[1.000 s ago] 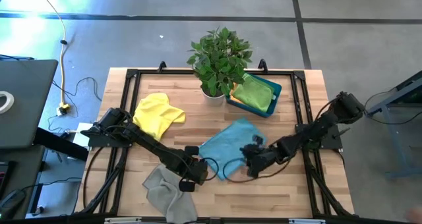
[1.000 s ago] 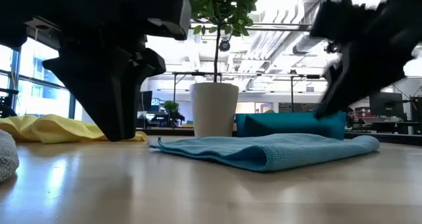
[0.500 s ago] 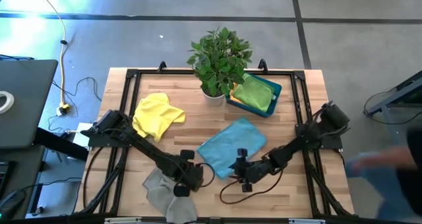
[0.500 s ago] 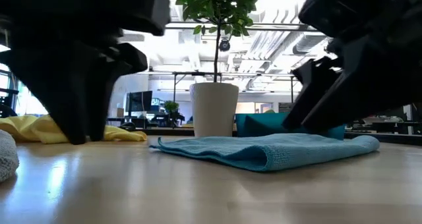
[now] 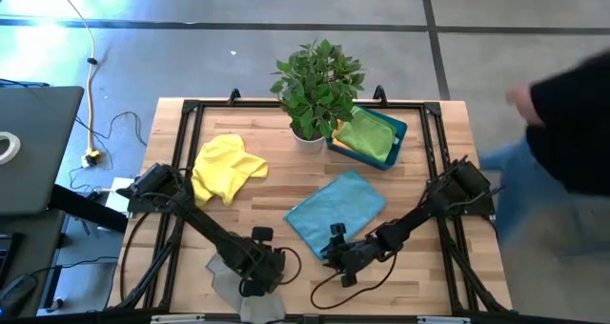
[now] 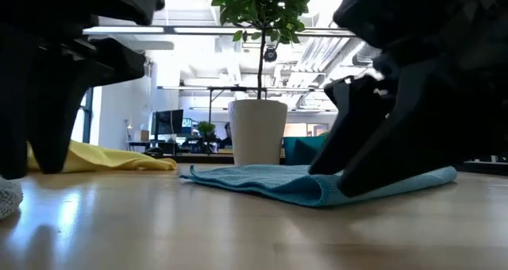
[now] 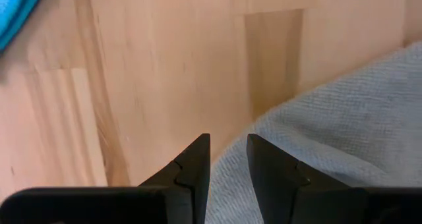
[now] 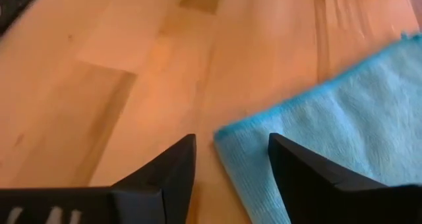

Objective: Fold microfiber towels
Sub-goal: Fold the blue towel

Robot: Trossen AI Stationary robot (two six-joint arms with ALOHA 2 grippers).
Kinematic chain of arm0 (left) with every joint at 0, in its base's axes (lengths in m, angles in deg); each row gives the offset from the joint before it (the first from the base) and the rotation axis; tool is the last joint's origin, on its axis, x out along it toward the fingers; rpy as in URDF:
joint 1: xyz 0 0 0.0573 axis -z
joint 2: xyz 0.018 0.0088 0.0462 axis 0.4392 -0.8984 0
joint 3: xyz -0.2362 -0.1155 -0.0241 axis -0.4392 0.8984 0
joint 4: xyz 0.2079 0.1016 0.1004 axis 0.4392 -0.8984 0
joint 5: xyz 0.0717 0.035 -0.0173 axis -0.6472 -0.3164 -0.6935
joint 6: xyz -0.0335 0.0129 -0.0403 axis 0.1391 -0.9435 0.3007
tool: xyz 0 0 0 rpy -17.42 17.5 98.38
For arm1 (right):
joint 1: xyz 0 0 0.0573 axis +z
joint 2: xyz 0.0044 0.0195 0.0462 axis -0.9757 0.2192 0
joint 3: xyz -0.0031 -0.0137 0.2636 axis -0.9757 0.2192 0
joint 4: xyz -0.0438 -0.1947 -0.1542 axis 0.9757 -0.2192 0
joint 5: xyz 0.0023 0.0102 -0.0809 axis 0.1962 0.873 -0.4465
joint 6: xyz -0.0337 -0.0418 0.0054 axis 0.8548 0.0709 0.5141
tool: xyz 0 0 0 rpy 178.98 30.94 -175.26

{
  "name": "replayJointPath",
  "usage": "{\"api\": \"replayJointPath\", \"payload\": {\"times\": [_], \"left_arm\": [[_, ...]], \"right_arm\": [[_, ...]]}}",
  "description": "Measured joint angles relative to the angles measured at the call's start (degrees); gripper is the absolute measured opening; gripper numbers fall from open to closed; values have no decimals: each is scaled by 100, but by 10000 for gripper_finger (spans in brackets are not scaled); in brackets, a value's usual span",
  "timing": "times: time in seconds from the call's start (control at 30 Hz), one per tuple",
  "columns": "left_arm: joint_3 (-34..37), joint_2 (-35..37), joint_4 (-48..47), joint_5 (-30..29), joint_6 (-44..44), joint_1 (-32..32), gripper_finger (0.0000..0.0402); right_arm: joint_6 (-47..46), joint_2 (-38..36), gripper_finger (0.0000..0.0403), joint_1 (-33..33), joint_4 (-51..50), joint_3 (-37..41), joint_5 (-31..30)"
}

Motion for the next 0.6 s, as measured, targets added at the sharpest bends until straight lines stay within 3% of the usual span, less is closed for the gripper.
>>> {"api": "replayJointPath", "payload": {"times": [0.33, 0.6], "left_arm": [[0, 2, 2, -3, 299, 165, 90], [0, 2, 6, -9, 301, 262, 90]], "right_arm": [[-536, 0, 139, -88, -385, 41, -229], [-762, -13, 49, -145, -568, 29, -93]]}}
